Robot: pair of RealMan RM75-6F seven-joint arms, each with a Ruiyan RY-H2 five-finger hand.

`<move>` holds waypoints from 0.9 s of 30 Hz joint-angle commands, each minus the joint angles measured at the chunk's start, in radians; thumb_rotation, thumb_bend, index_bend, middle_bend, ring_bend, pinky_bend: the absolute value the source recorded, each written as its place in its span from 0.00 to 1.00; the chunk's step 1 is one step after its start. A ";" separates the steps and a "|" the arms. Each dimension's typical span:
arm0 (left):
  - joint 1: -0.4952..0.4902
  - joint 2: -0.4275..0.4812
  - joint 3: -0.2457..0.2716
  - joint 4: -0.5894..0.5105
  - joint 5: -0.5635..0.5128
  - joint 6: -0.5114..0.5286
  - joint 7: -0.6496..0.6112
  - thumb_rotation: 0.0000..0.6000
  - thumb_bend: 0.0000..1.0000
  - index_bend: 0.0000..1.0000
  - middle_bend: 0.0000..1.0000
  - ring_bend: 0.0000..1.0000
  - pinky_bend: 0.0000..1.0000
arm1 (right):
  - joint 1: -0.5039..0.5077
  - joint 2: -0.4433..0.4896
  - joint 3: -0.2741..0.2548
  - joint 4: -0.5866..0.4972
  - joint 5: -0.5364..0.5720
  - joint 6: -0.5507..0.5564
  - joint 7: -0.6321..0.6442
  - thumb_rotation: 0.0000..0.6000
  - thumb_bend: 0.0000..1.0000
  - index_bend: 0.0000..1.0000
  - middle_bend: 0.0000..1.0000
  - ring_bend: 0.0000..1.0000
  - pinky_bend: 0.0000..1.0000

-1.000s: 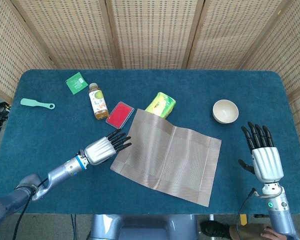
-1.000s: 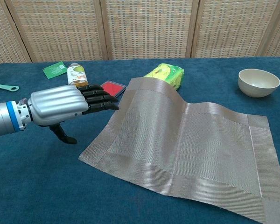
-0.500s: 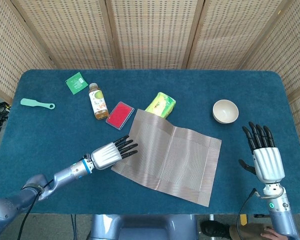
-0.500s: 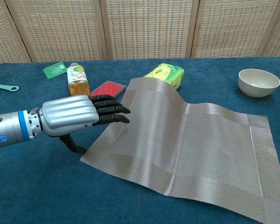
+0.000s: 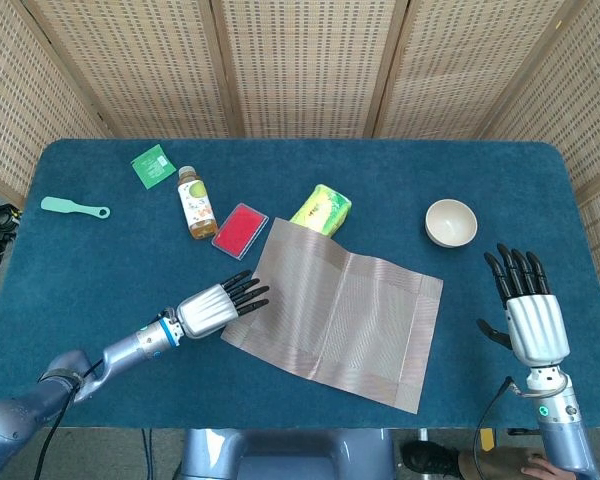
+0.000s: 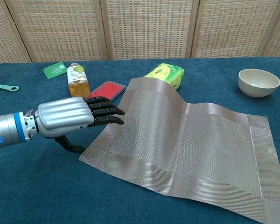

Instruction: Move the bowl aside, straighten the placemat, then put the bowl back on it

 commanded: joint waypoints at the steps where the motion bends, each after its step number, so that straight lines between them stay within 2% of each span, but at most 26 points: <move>1: -0.001 -0.006 0.002 0.003 -0.003 0.001 -0.002 1.00 0.00 0.09 0.00 0.00 0.00 | -0.002 0.001 0.002 -0.002 -0.003 0.001 0.000 1.00 0.00 0.06 0.00 0.00 0.00; 8: -0.005 -0.016 0.012 0.000 -0.009 -0.008 -0.008 1.00 0.01 0.09 0.00 0.00 0.00 | -0.006 0.002 0.006 -0.005 -0.014 0.003 0.000 1.00 0.00 0.07 0.00 0.00 0.00; 18: -0.006 -0.025 0.018 0.006 -0.014 0.003 -0.007 1.00 0.29 0.12 0.00 0.00 0.00 | -0.010 0.002 0.011 -0.005 -0.022 0.001 -0.001 1.00 0.00 0.08 0.00 0.00 0.00; 27: -0.010 -0.036 0.027 0.011 -0.013 0.004 -0.013 1.00 0.40 0.15 0.00 0.00 0.00 | -0.013 0.004 0.014 -0.008 -0.028 0.002 0.002 1.00 0.00 0.09 0.00 0.00 0.00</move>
